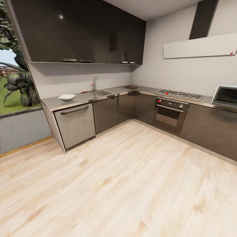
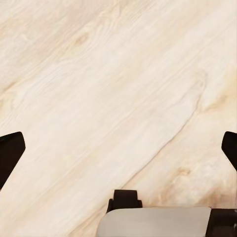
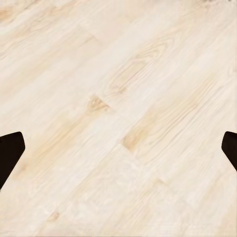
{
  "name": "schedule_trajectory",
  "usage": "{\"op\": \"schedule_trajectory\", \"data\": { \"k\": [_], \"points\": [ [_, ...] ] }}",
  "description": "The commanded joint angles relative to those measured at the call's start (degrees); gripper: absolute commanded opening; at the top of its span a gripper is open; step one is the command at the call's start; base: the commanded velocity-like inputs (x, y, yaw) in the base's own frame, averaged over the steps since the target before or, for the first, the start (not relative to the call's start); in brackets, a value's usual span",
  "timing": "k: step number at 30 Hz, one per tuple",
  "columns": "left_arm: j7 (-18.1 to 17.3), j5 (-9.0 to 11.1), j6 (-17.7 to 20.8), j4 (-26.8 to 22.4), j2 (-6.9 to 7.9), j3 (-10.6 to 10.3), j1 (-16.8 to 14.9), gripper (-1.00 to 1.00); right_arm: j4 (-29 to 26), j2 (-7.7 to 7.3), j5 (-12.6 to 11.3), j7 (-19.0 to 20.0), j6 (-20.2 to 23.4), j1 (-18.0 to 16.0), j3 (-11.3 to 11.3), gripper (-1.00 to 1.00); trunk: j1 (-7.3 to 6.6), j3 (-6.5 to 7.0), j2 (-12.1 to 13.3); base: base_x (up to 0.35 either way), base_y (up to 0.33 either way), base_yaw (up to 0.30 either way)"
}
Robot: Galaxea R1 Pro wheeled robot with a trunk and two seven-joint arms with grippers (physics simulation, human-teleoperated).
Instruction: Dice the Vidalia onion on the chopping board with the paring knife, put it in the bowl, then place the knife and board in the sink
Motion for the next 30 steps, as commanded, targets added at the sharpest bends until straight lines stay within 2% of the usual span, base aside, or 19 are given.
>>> {"op": "schedule_trajectory", "data": {
  "k": [1,30],
  "points": [
    [0.03,0.02,-0.07,-0.08,-0.05,0.07,0.03,1.00,0.04,0.01,0.01,-0.18,-0.16,-0.02,0.01,1.00,0.03,-0.04,-0.02,0.318,-0.088,0.127],
    [0.03,-0.09,-0.07,-0.13,-0.21,0.07,0.03,1.00,0.04,0.01,0.01,-0.18,-0.19,-0.02,0.05,1.00,0.03,-0.04,-0.02,0.318,-0.095,0.127]
  ]
}}
